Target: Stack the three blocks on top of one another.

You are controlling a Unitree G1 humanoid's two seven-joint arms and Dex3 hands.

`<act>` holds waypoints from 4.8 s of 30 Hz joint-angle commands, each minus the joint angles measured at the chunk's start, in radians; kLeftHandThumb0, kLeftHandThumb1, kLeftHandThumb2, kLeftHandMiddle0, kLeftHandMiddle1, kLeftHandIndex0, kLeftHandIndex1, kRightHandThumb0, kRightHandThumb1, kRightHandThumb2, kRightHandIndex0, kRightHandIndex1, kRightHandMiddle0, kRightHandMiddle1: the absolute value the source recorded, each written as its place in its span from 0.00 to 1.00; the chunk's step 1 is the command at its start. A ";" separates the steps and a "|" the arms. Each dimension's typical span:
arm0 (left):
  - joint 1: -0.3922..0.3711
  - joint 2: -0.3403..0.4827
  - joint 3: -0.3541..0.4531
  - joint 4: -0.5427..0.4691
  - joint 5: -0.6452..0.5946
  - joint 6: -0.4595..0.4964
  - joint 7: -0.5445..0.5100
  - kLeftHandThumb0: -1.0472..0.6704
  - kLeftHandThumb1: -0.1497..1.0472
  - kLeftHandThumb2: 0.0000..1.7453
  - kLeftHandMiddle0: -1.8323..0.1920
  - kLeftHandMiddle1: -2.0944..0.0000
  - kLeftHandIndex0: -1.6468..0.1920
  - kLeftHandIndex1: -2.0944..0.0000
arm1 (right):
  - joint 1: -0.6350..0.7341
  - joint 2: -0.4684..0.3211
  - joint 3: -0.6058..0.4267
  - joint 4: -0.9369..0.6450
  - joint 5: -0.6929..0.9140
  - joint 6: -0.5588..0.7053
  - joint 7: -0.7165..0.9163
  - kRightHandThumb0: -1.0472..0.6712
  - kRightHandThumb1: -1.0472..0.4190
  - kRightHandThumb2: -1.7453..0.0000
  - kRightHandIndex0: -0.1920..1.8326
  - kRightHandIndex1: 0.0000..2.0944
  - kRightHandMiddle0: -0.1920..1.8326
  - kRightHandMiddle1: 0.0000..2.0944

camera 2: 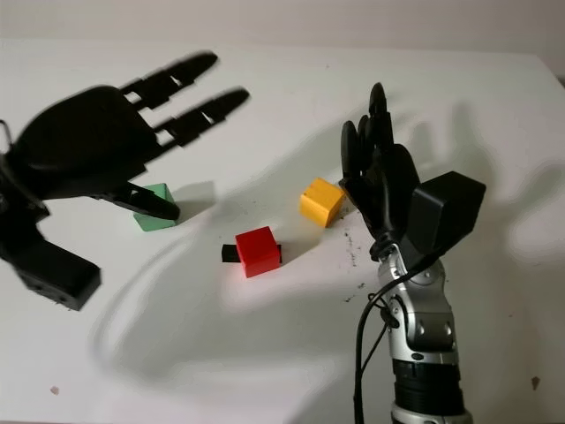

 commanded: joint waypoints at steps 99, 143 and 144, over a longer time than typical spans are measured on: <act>0.231 -0.503 0.198 -0.028 -0.514 0.413 0.155 0.17 1.00 0.32 0.98 0.97 1.00 0.98 | -0.643 -0.576 0.603 0.984 -0.951 -1.151 -0.083 0.36 0.09 0.97 0.22 0.03 0.36 0.61; 0.222 -0.538 0.154 -0.053 -0.500 0.422 0.167 0.19 1.00 0.33 0.99 0.97 1.00 1.00 | -0.522 -0.520 0.386 0.022 -0.387 -0.034 0.773 0.41 0.05 0.97 0.24 0.02 0.25 0.74; 0.220 -0.540 0.151 -0.054 -0.498 0.421 0.168 0.19 1.00 0.33 0.99 0.98 1.00 1.00 | -0.512 -0.514 0.385 0.008 -0.389 -0.013 0.768 0.40 0.04 0.97 0.24 0.02 0.23 0.76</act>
